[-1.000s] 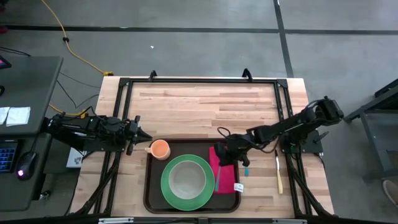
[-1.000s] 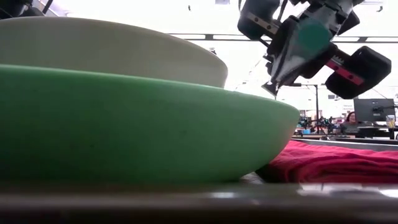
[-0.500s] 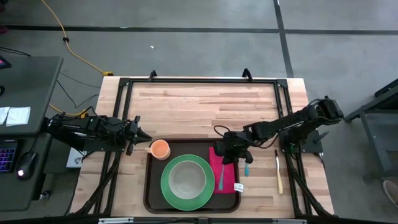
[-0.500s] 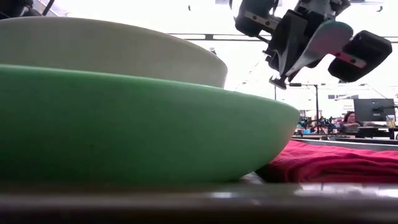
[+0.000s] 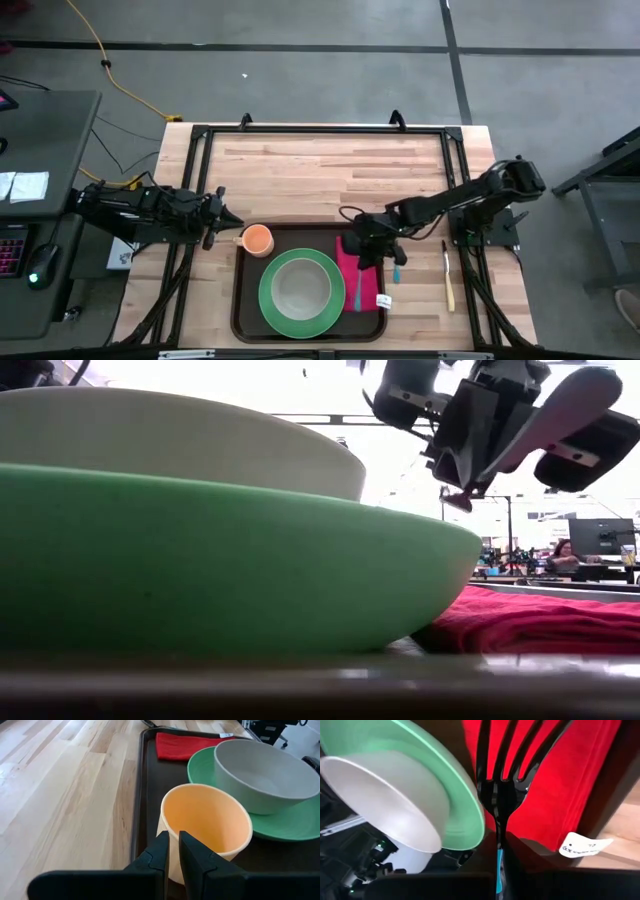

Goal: Set up tray
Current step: Put the blue fork on top of the red table napkin

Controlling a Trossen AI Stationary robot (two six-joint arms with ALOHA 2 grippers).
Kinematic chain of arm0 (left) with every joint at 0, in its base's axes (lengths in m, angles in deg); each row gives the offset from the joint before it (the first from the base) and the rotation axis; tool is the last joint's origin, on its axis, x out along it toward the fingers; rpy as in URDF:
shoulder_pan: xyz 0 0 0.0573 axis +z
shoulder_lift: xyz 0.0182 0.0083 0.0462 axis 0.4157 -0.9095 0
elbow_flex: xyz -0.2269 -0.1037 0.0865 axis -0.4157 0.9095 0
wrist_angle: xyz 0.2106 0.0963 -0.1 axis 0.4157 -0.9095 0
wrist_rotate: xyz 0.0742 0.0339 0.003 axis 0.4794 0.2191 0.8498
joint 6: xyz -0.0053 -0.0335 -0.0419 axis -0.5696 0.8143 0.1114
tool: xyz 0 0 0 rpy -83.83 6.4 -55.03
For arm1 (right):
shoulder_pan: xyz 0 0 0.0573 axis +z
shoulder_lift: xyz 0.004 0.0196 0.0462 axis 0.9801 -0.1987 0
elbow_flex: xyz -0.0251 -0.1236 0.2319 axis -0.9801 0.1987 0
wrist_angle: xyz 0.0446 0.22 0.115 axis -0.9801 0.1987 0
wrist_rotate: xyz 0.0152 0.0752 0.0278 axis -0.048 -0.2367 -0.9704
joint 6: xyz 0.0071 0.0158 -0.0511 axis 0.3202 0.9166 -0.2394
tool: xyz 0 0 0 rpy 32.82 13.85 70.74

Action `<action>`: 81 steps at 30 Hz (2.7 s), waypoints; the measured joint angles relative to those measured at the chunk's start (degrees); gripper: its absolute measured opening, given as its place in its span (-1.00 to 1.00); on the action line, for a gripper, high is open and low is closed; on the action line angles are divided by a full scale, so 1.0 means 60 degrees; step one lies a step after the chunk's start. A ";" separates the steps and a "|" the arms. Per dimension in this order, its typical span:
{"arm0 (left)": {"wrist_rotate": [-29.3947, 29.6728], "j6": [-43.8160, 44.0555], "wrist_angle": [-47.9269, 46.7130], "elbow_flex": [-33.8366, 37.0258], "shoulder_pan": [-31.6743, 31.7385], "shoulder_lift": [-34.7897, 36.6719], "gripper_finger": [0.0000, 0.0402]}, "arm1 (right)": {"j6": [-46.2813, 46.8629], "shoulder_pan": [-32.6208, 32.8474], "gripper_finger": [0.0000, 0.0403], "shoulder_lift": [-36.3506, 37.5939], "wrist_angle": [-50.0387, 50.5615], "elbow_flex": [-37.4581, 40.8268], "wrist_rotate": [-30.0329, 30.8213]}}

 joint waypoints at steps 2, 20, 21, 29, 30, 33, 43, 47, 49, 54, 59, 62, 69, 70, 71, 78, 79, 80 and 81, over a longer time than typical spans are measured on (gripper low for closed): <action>0.0017 -0.0050 -0.0017 0.0000 0.0001 0.0000 -0.63 | -0.0057 -0.0047 -1.00 -0.0155 -0.0038 0.0000 -0.0178; 0.0173 -0.0178 -0.0035 0.0000 0.0000 0.0000 -0.63 | -0.0235 -0.0494 -1.00 -0.0671 -0.0453 0.0007 -0.0810; 0.0216 -0.0182 -0.0041 0.0000 0.0000 -0.0004 -0.63 | -0.0234 -0.0496 -1.00 -0.0716 -0.0512 0.0007 -0.0887; 0.0413 -0.0184 -0.0081 -0.0004 0.0000 0.0000 -0.63 | -0.0183 -0.0591 -1.00 -0.0766 -0.0613 0.0007 -0.1013; 0.0424 -0.0217 -0.0081 -0.0004 0.0003 0.0000 -0.63 | -0.0183 -0.0603 -1.00 -0.0792 -0.0621 0.0007 -0.1025; 0.0455 -0.0248 -0.0081 -0.0004 0.0001 -0.0001 -0.63 | -0.0183 -0.0618 -1.00 -0.0899 -0.0632 0.0007 -0.1160; 0.0465 -0.0248 -0.0078 -0.0004 0.0000 -0.0003 -0.63 | -0.0415 -0.0767 -1.00 -0.1579 -0.1083 0.0011 -0.1483; 0.0474 -0.0248 -0.0081 -0.0004 0.0002 -0.0003 -0.63 | -0.0607 -0.0878 -1.00 -0.1775 -0.1119 0.0011 -0.1648; 0.0481 -0.0248 -0.0078 -0.0004 0.0003 0.0000 -0.63 | -0.0732 -0.0931 -1.00 -0.1812 -0.1123 0.0011 -0.1696; 0.0481 -0.0248 -0.0077 -0.0004 0.0000 0.0000 -0.63 | -0.0929 -0.0949 -1.00 -0.1812 -0.0944 0.0011 -0.1778; 0.0481 -0.0248 -0.0074 -0.0004 0.0000 0.0000 -0.63 | -0.1125 -0.0949 -1.00 -0.1812 -0.0538 0.0011 -0.1835; 0.0481 -0.0248 -0.0077 -0.0004 0.0000 0.0000 -0.63 | -0.1177 -0.0991 -1.00 -0.1812 -0.0575 0.0011 -0.1707; 0.0478 -0.0248 -0.0074 -0.0004 0.0000 -0.0002 -0.63 | -0.1283 -0.1059 -1.00 -0.1812 -0.0539 0.0011 -0.1579; 0.0478 -0.0248 -0.0074 -0.0004 0.0003 -0.0003 -0.63 | -0.1293 -0.1055 -1.00 -0.1812 -0.0530 0.0011 -0.1561; 0.0478 -0.0248 -0.0074 -0.0004 0.0000 -0.0004 -0.63 | -0.1315 -0.1055 -1.00 -0.1830 -0.0534 0.0011 -0.1553; 0.0478 -0.0248 -0.0074 -0.0004 0.0003 0.0000 -0.63 | -0.1495 -0.1055 -1.00 -0.2236 -0.0629 0.0011 -0.1704; 0.0478 -0.0248 -0.0074 -0.0004 0.0003 0.0000 -0.63 | -0.1499 -0.1055 -1.00 -0.2282 -0.0655 0.0011 -0.1728; 0.0478 -0.0248 -0.0074 -0.0004 0.0003 0.0000 -0.63 | -0.1502 -0.1055 -1.00 -0.2315 -0.0671 0.0011 -0.1768; 0.0475 -0.0248 -0.0074 -0.0004 0.0003 -0.0003 -0.63 | -0.1505 -0.1055 -1.00 -0.2329 -0.0679 0.0011 -0.1829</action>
